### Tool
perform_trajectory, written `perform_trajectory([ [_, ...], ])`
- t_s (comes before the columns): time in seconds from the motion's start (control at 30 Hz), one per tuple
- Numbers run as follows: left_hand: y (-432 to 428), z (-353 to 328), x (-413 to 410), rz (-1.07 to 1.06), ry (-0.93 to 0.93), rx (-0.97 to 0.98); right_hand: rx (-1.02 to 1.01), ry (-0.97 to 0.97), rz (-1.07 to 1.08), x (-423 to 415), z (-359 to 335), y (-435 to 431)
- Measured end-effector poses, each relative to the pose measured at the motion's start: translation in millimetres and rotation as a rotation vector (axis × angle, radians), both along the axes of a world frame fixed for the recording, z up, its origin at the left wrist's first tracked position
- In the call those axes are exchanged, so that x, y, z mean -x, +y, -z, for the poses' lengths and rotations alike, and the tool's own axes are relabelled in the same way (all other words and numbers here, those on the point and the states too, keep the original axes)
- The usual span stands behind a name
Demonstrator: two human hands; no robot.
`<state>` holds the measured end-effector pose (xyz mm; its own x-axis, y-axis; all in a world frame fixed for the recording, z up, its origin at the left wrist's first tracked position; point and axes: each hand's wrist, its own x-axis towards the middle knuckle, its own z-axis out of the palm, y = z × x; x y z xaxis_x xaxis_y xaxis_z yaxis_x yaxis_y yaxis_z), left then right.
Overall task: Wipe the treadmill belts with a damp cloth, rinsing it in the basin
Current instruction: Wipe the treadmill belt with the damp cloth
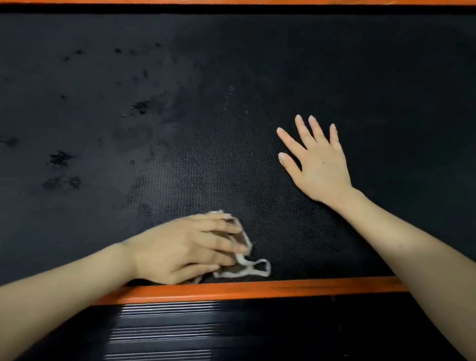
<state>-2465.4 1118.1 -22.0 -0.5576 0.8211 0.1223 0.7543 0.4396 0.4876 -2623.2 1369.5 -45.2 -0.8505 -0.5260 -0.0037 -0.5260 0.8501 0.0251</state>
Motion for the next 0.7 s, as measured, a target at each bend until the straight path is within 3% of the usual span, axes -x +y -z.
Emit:
perform_trajectory([
  [0.13, -36.0, 4.3, 13.4, -0.262, 0.068, 0.057, -0.046, 0.002, 0.029, -2.9, -1.1, -7.8],
  [0.27, 19.9, 12.0, 39.4, -0.613, 0.219, 0.133, -0.040, -0.021, 0.092, -8.4, -0.2, -34.9],
  [0.5, -5.9, 17.9, 31.5, -0.497, 0.304, 0.096, -0.019, -0.039, 0.081, 41.7, -4.5, -62.7],
  [0.6, -39.5, 25.0, 92.7, -0.798, 0.369, 0.100, -0.042, -0.051, 0.104, 54.6, -2.0, -79.8],
  [0.7, -71.8, 21.2, 148.4, -1.101, 0.294, 0.077, -0.044, -0.042, 0.103, 54.3, 1.4, -77.9],
])
